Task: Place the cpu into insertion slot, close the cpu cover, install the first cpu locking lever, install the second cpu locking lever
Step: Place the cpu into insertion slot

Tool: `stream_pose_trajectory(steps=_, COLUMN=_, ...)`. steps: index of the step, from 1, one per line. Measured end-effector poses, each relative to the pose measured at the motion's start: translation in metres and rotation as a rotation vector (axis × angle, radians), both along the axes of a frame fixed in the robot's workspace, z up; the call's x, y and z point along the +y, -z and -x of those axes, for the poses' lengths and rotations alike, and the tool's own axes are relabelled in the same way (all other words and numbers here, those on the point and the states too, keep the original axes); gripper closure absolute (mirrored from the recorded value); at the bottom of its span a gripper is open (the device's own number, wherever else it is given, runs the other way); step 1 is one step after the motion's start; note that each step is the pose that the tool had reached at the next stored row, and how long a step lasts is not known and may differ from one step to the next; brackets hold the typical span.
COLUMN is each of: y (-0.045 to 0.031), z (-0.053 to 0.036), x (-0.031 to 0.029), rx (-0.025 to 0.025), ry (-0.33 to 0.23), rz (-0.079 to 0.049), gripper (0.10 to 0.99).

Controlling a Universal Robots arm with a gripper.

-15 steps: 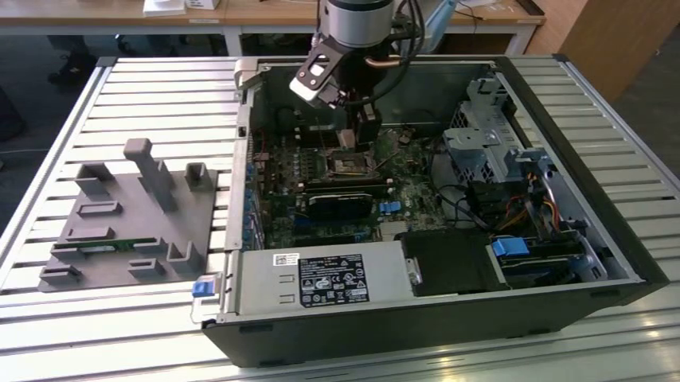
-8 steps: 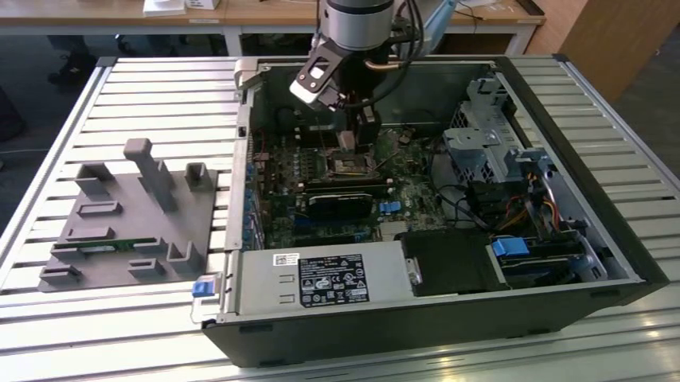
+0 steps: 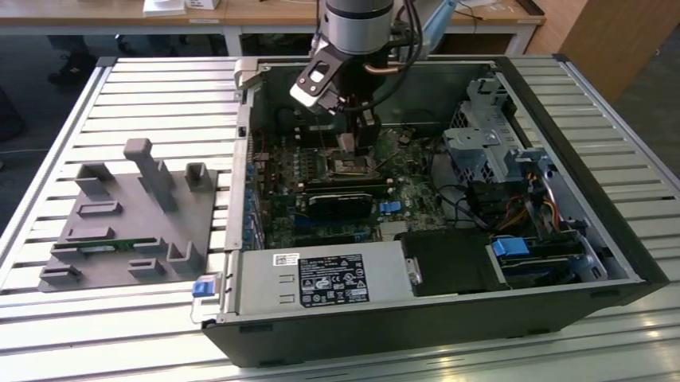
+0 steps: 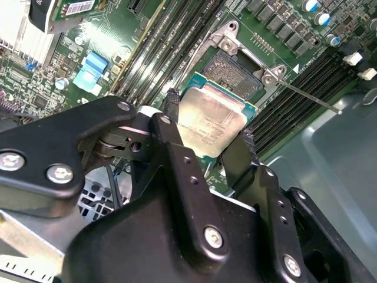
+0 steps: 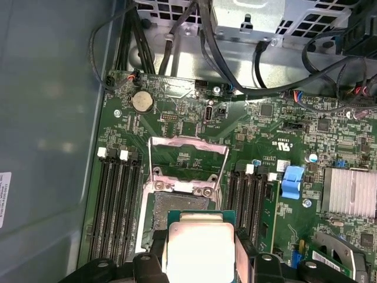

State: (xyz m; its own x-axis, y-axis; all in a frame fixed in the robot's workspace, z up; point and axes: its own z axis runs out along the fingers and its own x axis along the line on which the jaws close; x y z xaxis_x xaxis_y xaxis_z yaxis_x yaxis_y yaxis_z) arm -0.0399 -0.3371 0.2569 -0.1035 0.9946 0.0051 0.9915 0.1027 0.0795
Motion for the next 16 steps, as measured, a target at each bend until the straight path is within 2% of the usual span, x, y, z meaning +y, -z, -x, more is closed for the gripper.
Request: stream_pose_trajectory(steps=16, y=0.0064, z=0.0000, x=0.0000, rx=0.0000, ry=0.000, rz=0.000, gripper=0.549)
